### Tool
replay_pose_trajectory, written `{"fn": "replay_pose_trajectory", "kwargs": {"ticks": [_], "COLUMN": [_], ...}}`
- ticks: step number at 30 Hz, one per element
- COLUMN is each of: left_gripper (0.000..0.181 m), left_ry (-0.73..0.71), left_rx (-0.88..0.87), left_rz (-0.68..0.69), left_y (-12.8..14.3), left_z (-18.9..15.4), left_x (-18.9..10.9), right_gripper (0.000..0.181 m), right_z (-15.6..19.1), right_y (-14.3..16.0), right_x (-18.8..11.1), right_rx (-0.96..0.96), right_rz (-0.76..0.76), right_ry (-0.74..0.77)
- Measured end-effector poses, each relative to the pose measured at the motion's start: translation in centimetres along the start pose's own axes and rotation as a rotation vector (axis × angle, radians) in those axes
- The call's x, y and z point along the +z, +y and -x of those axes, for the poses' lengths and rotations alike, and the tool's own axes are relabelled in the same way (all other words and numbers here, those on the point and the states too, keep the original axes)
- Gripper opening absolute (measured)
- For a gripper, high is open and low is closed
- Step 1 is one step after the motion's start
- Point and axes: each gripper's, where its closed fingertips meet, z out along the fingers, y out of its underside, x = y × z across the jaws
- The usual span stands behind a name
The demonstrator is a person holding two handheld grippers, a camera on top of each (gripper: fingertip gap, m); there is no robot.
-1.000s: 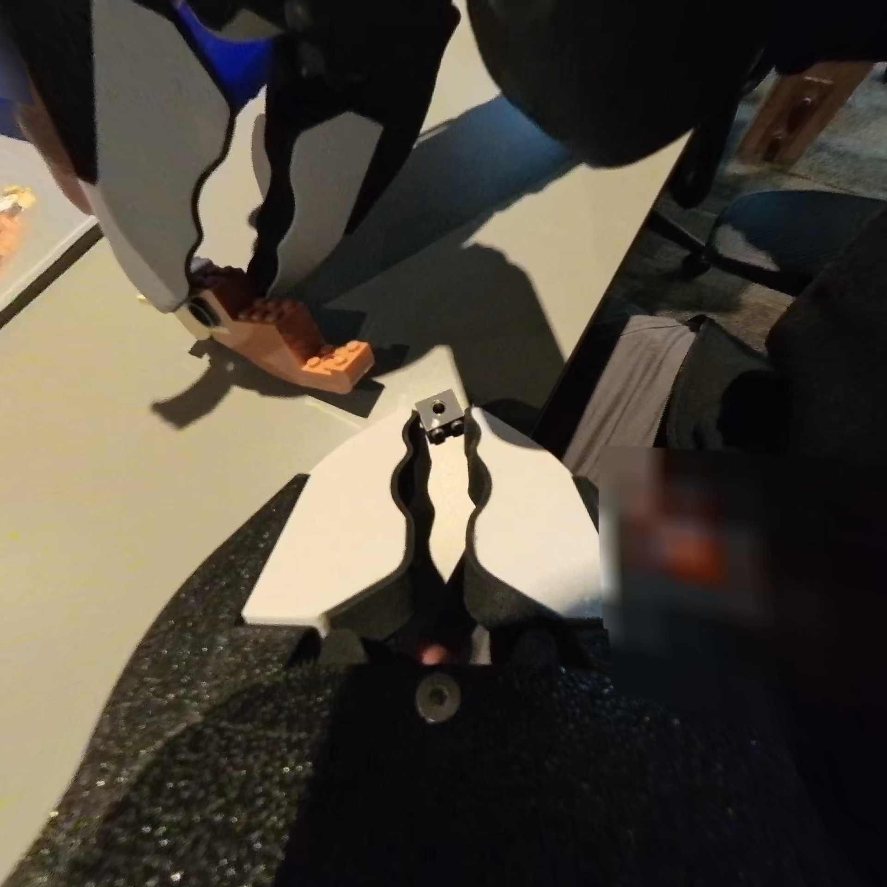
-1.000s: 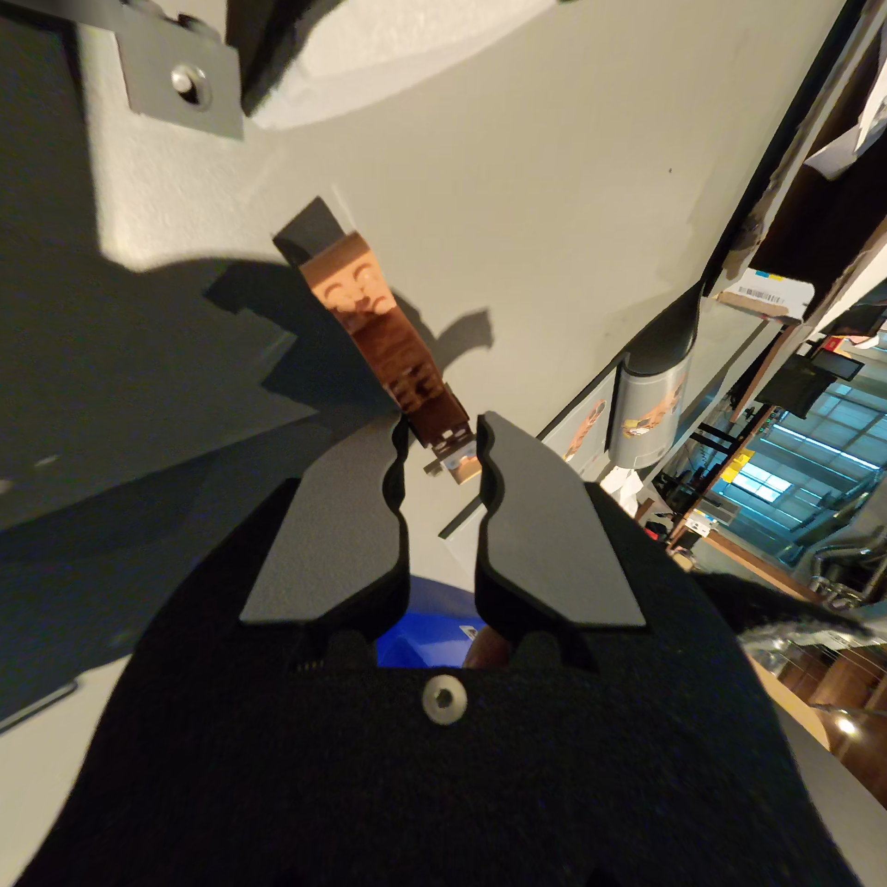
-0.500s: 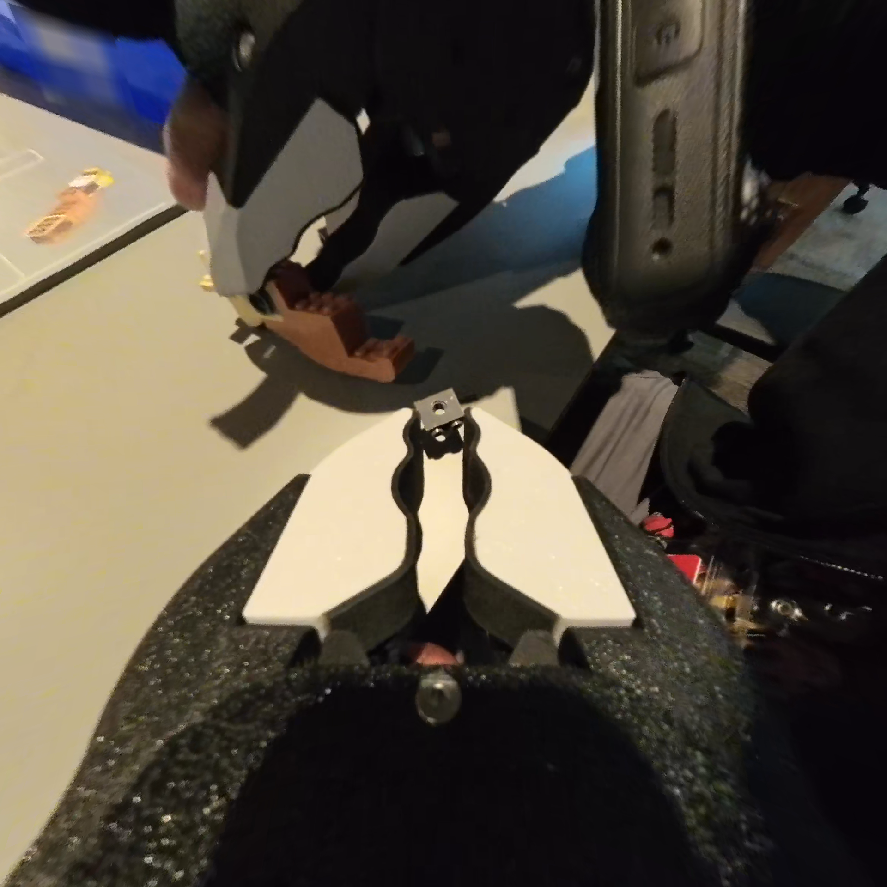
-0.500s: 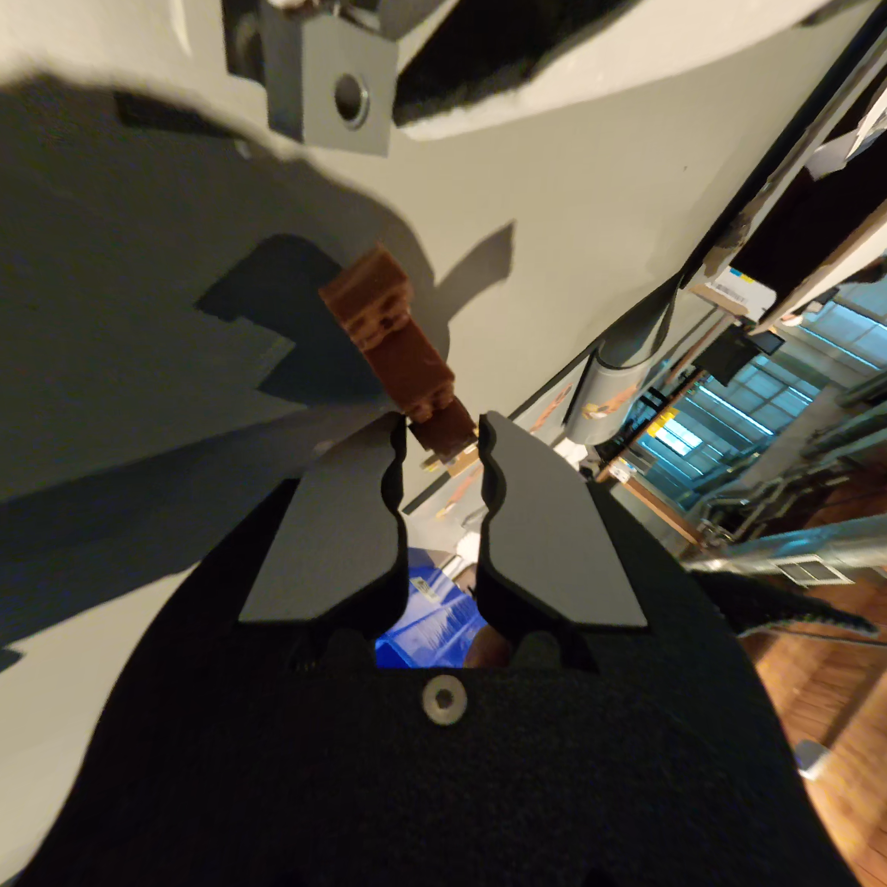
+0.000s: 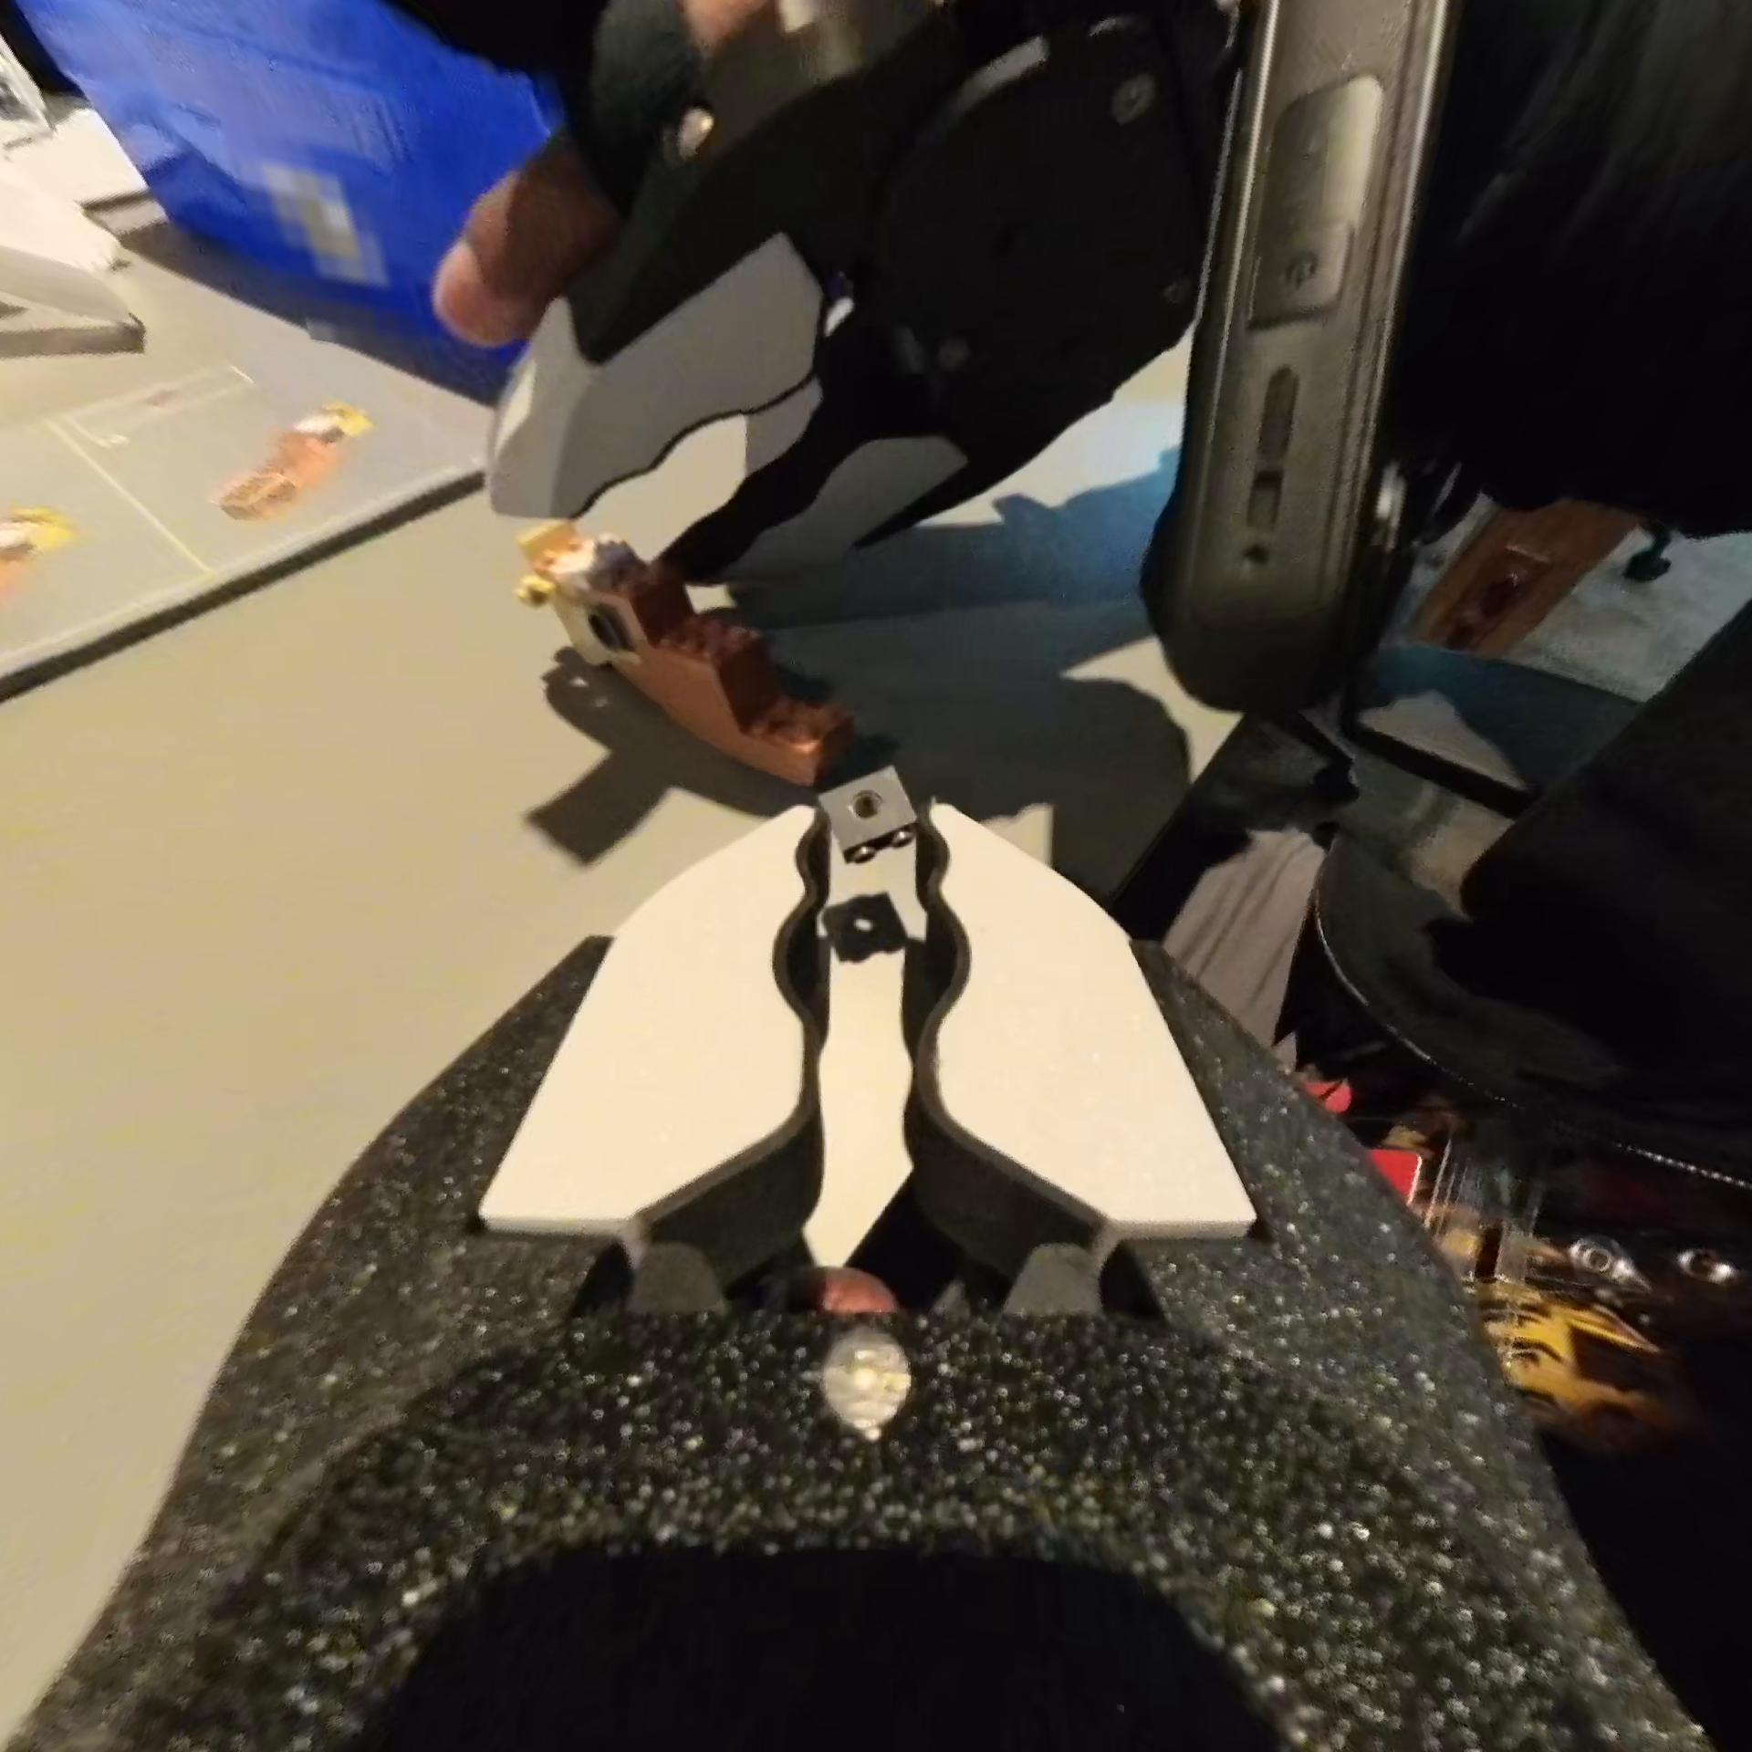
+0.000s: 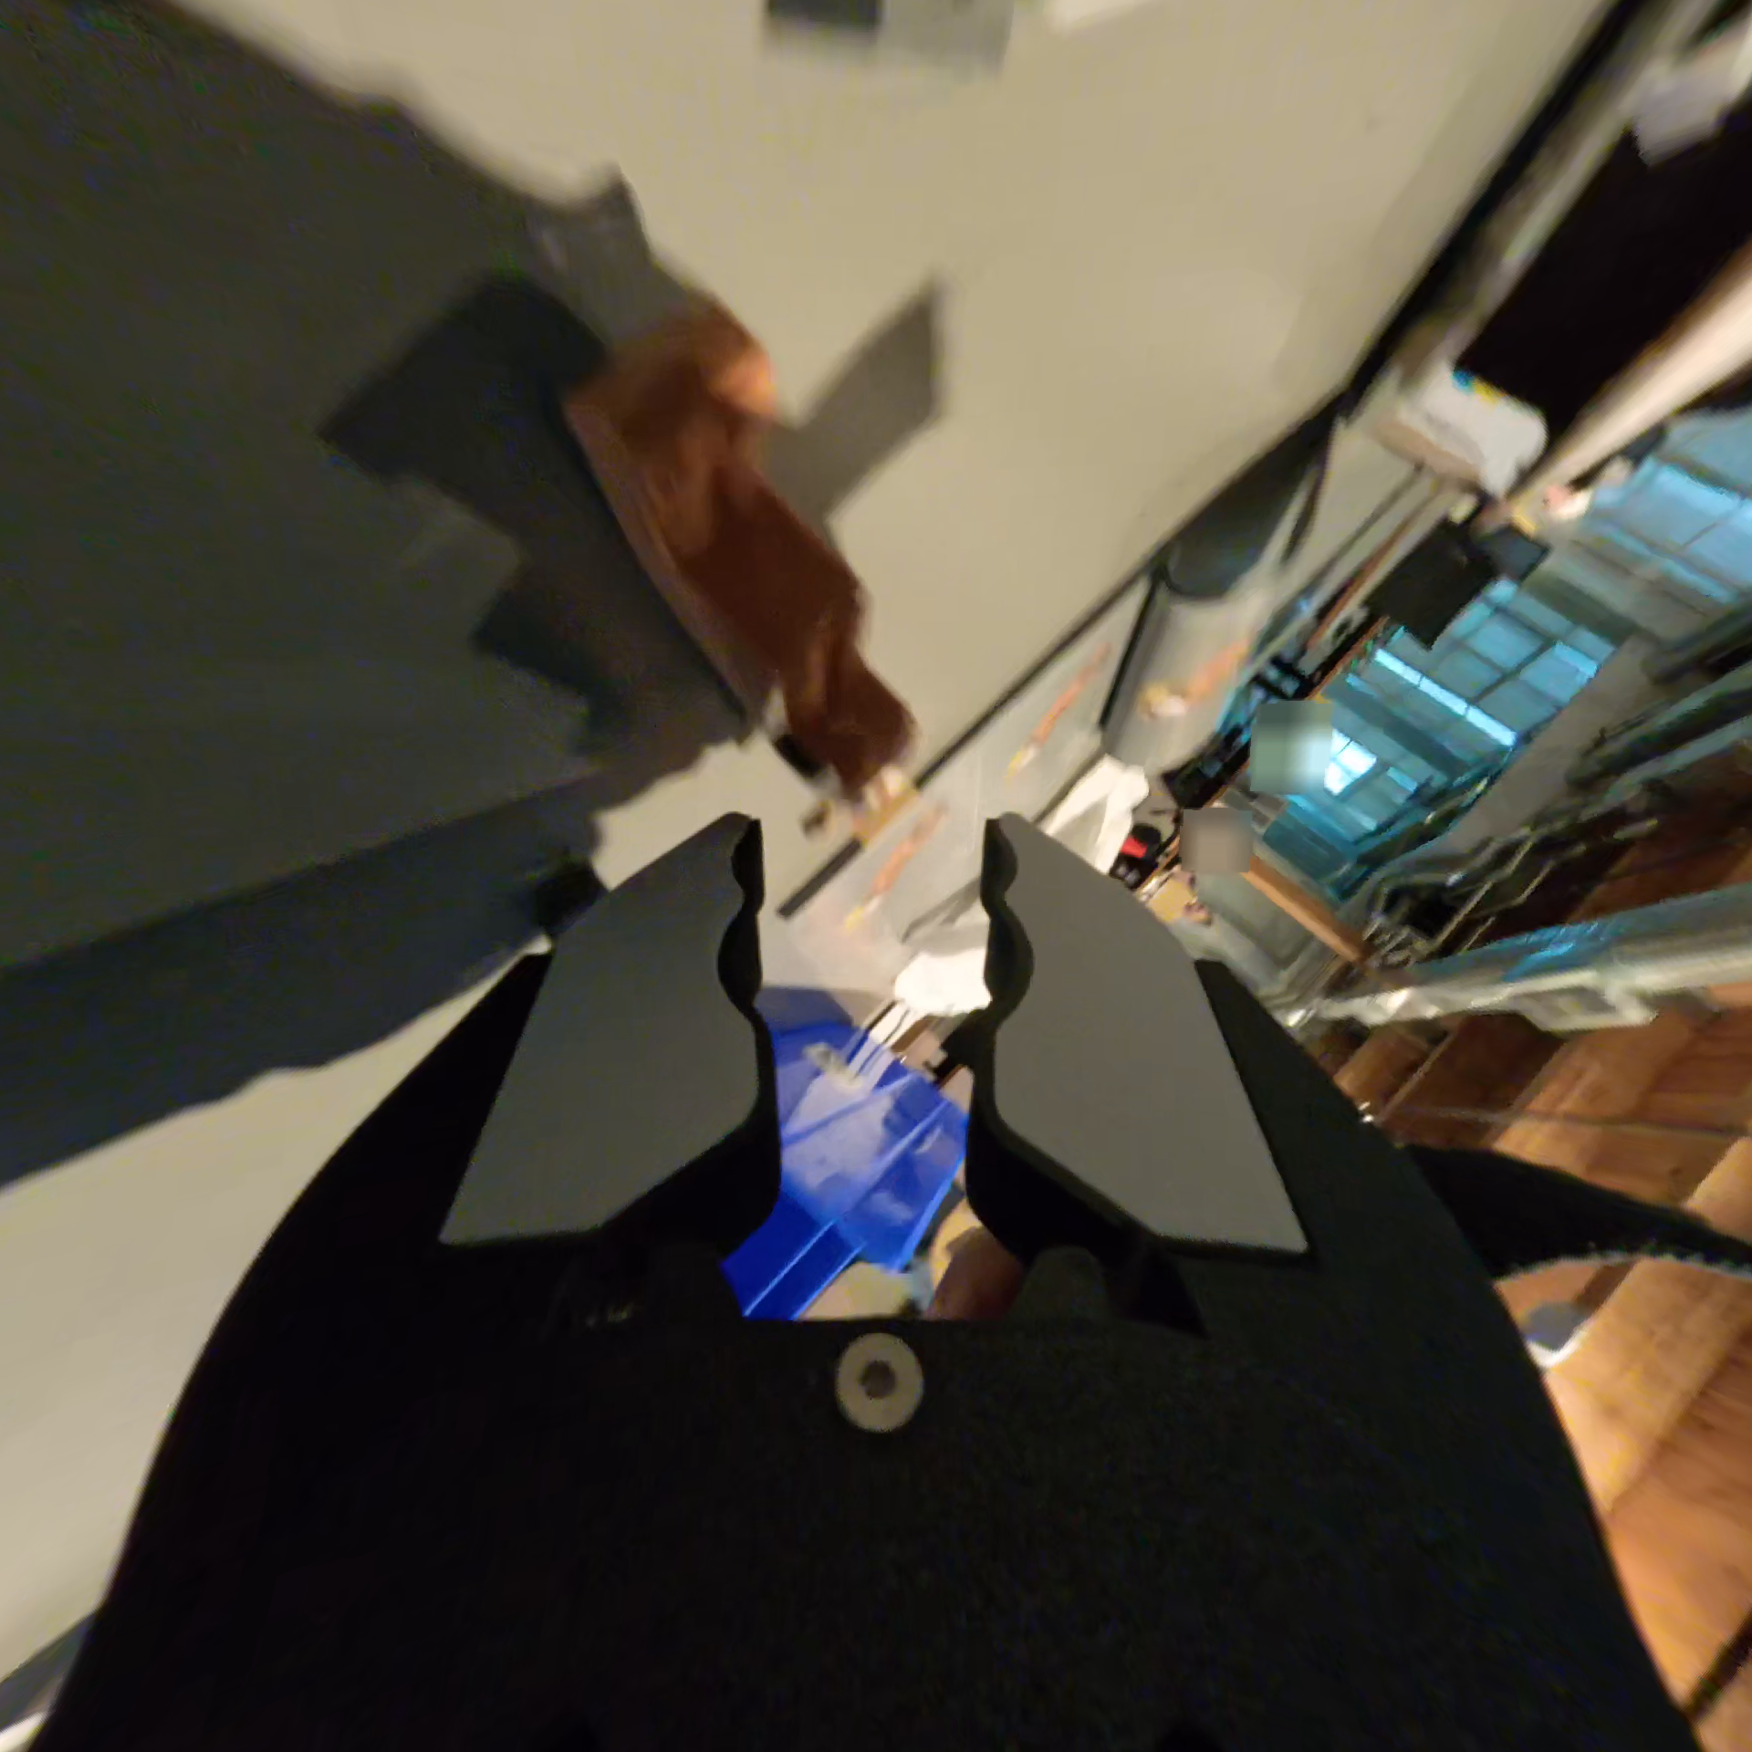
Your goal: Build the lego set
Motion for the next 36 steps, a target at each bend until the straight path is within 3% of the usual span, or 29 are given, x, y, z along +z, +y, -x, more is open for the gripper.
{"fn": "replay_pose_trajectory", "kwargs": {"ticks": [3,9,11,13,16,19,23,30,36], "left_gripper": [0.016,0.016,0.016,0.016,0.016,0.016,0.016,0.016,0.016], "left_ry": [0.033,0.219,0.284,0.352,0.453,0.520,0.618,0.718,0.752], "left_rx": [-0.027,-0.149,-0.124,-0.107,-0.131,-0.150,-0.138,-0.136,-0.125], "left_rz": [-0.097,-0.262,-0.291,-0.314,-0.334,-0.315,-0.275,-0.188,-0.142], "left_y": [-1.4,-4.6,-5.8,-7.0,-8.6,-9.3,-9.9,-9.6,-9.2], "left_z": [0.2,0.4,0.6,1.0,1.7,1.6,-0.3,-2.9,-4.1], "left_x": [-1.2,-2.7,-2.5,-2.0,-0.9,-0.1,-0.1,0.1,0.4], "right_gripper": [0.045,0.036,0.035,0.038,0.042,0.042,0.040,0.036,0.021], "right_z": [-1.0,-4.5,-4.3,-4.4,-4.4,-3.2,-3.5,-3.4,-3.1], "right_y": [1.2,-1.5,-3.2,-2.4,-2.3,-2.1,-1.7,-2.3,-3.2], "right_x": [-2.3,-9.9,-10.3,-9.5,-9.6,-9.3,-10.9,-12.6,-13.1], "right_rx": [0.210,0.688,0.671,0.660,0.767,0.781,0.742,0.717,0.693], "right_rz": [-0.071,-0.436,-0.485,-0.393,-0.446,-0.380,-0.287,-0.282,-0.335], "right_ry": [0.066,0.485,0.497,0.541,0.589,0.580,0.623,0.646,0.612]}}
